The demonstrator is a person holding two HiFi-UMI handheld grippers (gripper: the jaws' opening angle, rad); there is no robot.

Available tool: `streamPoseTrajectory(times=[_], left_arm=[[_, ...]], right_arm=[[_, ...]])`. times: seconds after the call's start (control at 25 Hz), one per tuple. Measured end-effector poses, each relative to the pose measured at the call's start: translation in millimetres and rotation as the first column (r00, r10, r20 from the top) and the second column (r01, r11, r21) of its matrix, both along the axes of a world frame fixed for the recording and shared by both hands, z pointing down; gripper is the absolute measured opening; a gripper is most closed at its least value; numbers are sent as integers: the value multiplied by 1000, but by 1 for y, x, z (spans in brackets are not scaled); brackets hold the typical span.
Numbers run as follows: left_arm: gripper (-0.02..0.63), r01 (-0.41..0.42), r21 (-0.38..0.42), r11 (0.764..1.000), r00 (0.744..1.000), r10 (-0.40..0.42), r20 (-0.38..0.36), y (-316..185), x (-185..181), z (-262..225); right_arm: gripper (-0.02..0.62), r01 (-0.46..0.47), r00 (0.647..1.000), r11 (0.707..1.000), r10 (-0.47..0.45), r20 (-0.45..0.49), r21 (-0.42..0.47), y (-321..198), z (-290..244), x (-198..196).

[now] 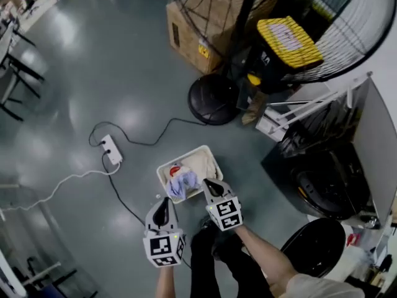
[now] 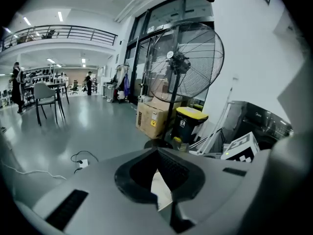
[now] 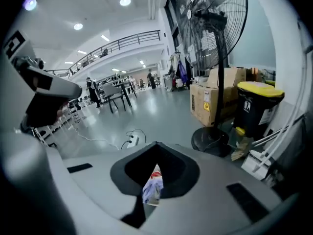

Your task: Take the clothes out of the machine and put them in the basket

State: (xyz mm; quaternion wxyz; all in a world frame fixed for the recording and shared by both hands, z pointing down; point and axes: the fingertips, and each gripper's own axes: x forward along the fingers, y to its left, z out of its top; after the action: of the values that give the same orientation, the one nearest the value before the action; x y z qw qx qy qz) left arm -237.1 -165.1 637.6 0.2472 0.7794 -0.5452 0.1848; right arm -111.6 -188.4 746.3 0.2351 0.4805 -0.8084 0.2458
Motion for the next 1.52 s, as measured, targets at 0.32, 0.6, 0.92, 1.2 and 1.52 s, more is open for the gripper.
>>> streamPoseTrajectory(times=[0.32, 0.6, 0.92, 1.2, 1.52], left_arm=[[17, -234, 80, 969, 972, 235, 5, -14, 118, -109], [17, -461, 147, 875, 885, 466, 0, -11, 249, -201], [17, -651, 204, 731, 750, 661, 23, 29, 348, -294], [17, -699, 275, 660, 689, 724, 15, 66, 393, -363], [17, -739, 339, 583, 627, 779, 27, 100, 423, -397]], right_arm=[[23, -188, 982, 974, 185, 34, 126, 27, -169, 113], [23, -442, 894, 870, 446, 36, 217, 79, -289, 260], [21, -695, 690, 660, 724, 8, 286, 204, -391, 393], [21, -758, 568, 528, 823, -8, 384, 304, -473, 448], [21, -791, 476, 419, 879, 18, 446, 365, -519, 465]])
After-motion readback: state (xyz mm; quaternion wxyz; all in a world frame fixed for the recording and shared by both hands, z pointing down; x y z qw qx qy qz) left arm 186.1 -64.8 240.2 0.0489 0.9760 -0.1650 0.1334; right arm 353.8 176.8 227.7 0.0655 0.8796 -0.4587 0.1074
